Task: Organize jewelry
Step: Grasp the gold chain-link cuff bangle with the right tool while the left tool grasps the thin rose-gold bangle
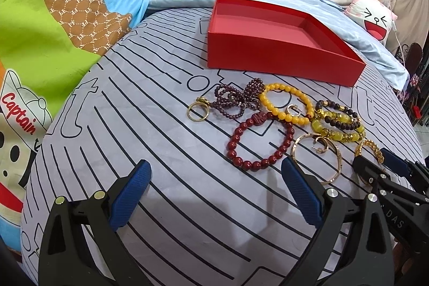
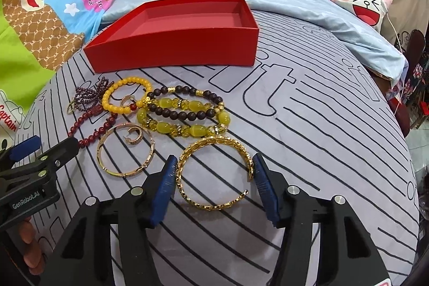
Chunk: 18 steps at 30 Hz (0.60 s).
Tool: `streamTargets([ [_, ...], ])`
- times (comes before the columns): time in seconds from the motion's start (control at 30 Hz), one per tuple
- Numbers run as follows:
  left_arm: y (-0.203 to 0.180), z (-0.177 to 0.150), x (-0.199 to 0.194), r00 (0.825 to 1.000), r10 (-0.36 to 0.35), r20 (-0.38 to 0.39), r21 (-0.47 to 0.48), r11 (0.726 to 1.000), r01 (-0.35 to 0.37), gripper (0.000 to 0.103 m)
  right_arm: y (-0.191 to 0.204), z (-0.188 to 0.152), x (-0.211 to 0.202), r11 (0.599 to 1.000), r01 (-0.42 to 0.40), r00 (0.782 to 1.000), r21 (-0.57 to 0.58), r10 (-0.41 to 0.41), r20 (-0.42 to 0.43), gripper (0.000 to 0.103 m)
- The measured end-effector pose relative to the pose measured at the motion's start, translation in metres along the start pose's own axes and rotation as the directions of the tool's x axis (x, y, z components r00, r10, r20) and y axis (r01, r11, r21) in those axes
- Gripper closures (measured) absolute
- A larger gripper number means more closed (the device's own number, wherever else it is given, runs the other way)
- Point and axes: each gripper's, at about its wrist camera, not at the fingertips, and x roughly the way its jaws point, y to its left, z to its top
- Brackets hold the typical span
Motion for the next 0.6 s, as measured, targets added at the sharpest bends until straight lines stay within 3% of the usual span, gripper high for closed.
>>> streamTargets([
  [0.6,-0.047,-0.003,-0.012,0.995,-0.098,0.004,0.074,0.992,0.097,0.01,-0.037,-0.001,-0.022,0.996,0.027,0.999,0.08,-0.03,0.032,0.048],
])
